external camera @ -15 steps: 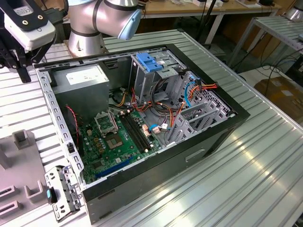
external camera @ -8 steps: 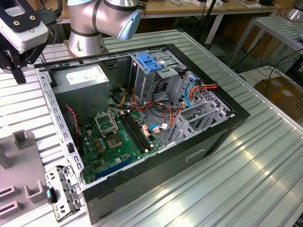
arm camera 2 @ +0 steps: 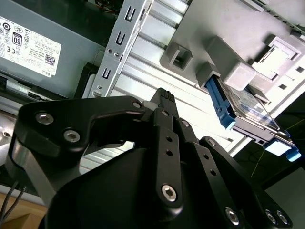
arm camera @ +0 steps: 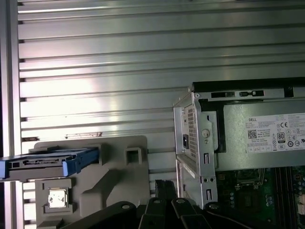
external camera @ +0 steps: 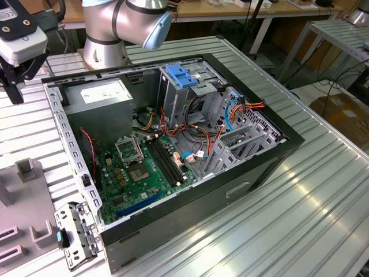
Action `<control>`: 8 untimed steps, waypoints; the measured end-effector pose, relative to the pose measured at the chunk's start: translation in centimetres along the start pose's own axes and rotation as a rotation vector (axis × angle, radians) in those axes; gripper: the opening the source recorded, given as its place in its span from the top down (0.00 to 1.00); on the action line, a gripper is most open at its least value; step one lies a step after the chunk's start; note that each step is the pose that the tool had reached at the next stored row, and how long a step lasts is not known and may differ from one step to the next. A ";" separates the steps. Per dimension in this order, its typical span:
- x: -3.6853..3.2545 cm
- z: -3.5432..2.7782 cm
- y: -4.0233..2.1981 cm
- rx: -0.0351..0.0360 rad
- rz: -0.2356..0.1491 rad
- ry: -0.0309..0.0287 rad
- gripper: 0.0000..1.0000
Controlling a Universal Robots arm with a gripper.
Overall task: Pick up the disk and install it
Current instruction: 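Reach for the disk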
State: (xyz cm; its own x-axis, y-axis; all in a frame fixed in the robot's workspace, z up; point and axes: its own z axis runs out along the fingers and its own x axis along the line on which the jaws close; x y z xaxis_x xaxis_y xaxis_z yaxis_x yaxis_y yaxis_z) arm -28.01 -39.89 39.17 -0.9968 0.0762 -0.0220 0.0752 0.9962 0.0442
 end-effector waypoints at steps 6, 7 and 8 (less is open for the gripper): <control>0.66 -0.01 -0.05 0.0000 0.000 0.0000 0.89; 0.80 -0.01 -0.06 0.0000 0.000 0.0000 0.89; 0.91 -0.01 -0.07 0.0000 0.000 0.0000 0.89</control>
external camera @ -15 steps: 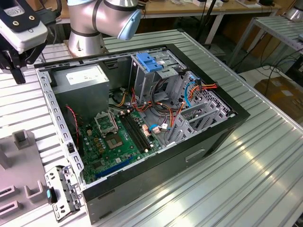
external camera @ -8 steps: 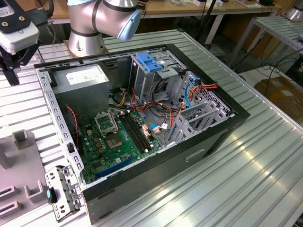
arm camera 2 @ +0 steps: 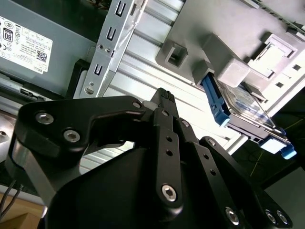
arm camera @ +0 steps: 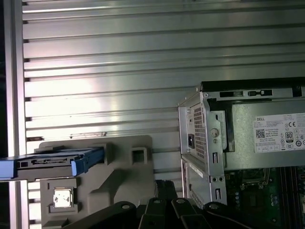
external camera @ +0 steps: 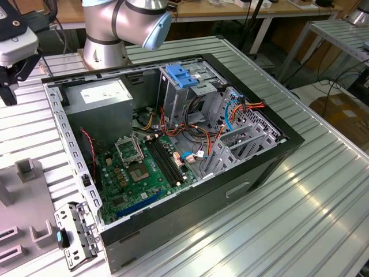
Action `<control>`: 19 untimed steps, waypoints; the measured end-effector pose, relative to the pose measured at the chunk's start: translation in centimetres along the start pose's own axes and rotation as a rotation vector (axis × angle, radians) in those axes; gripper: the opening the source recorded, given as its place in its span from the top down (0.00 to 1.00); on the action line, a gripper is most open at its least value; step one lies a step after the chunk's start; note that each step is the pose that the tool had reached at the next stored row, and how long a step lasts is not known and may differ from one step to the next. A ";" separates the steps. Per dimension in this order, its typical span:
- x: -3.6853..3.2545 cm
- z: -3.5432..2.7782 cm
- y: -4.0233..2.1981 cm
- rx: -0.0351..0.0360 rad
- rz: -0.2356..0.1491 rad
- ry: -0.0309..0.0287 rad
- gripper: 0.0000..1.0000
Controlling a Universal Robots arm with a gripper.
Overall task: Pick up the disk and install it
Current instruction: 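Reach for the disk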
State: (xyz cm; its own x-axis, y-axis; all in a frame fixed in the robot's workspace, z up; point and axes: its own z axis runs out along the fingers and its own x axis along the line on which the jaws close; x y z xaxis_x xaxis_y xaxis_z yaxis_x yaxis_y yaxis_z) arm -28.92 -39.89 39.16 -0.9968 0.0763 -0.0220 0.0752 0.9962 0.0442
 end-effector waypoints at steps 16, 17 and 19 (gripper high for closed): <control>5.28 -0.05 -0.08 -0.0004 0.001 0.0000 0.89; 5.49 -0.06 -0.10 -0.0003 0.001 0.0001 0.89; 5.93 -0.07 -0.13 -0.0003 0.001 0.0002 0.89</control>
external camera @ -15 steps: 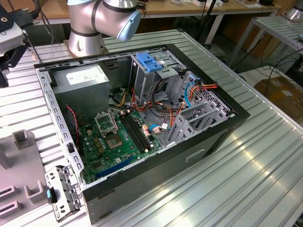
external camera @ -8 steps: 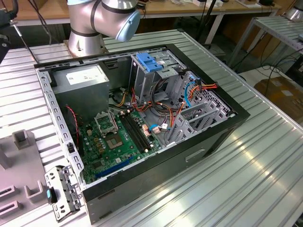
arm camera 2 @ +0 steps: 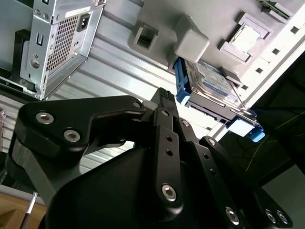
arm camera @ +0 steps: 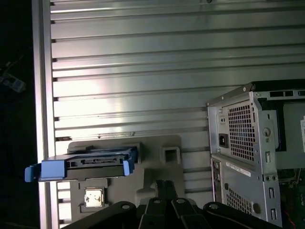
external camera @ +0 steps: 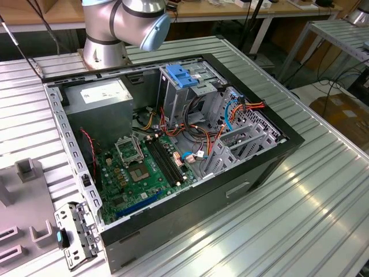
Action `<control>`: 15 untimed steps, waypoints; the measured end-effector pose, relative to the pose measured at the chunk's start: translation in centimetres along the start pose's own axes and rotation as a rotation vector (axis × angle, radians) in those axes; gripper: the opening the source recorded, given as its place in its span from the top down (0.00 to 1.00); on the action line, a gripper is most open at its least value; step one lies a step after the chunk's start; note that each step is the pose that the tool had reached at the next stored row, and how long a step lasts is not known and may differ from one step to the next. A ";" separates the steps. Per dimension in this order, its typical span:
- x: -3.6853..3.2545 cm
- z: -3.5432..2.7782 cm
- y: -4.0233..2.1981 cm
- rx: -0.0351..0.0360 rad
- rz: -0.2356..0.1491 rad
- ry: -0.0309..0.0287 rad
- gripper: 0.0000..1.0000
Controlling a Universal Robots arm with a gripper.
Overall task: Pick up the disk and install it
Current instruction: 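Reach for the disk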
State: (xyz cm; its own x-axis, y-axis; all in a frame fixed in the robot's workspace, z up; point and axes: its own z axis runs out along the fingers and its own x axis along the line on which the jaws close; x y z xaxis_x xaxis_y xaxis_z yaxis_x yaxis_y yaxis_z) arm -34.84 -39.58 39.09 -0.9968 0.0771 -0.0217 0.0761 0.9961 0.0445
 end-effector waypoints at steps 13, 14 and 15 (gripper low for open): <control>3.87 -0.06 -0.30 0.0000 0.000 0.0001 0.89; 4.11 -0.06 -0.32 0.0001 0.000 0.0001 0.89; 4.39 -0.06 -0.34 0.0000 0.000 0.0001 0.89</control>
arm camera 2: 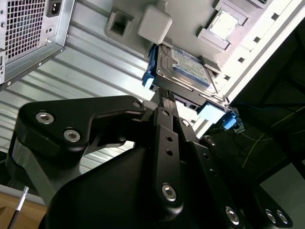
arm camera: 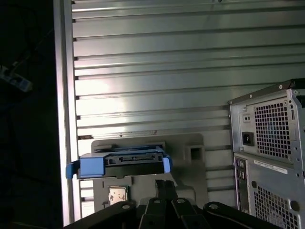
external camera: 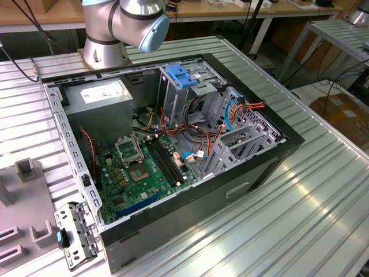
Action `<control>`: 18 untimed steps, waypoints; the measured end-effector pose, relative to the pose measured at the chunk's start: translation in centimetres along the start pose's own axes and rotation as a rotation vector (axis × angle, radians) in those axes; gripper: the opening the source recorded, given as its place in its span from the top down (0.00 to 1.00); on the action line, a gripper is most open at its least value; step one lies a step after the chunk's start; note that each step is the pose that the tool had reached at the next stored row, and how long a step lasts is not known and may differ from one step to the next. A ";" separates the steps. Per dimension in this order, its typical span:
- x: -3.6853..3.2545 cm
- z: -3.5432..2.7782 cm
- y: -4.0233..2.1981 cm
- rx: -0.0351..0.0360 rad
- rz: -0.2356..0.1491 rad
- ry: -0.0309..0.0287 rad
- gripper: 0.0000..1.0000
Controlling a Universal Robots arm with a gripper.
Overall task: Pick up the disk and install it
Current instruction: 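Reach for the disk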
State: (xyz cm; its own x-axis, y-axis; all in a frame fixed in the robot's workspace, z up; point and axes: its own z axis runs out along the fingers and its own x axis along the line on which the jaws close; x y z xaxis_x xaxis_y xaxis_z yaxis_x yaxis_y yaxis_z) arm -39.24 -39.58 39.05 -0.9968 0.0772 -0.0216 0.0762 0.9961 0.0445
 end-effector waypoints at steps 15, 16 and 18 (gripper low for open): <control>5.12 -0.07 -0.35 0.0000 0.002 0.0000 0.89; 5.55 -0.07 -0.36 0.0000 0.002 -0.0001 0.89; 6.43 -0.07 -0.35 0.0000 0.003 -0.0001 0.89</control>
State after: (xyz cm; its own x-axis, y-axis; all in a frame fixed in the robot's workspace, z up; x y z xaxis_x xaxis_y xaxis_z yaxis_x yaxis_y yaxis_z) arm -45.67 -39.43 38.96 -0.9966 0.0801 -0.0216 0.0791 0.9959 0.0446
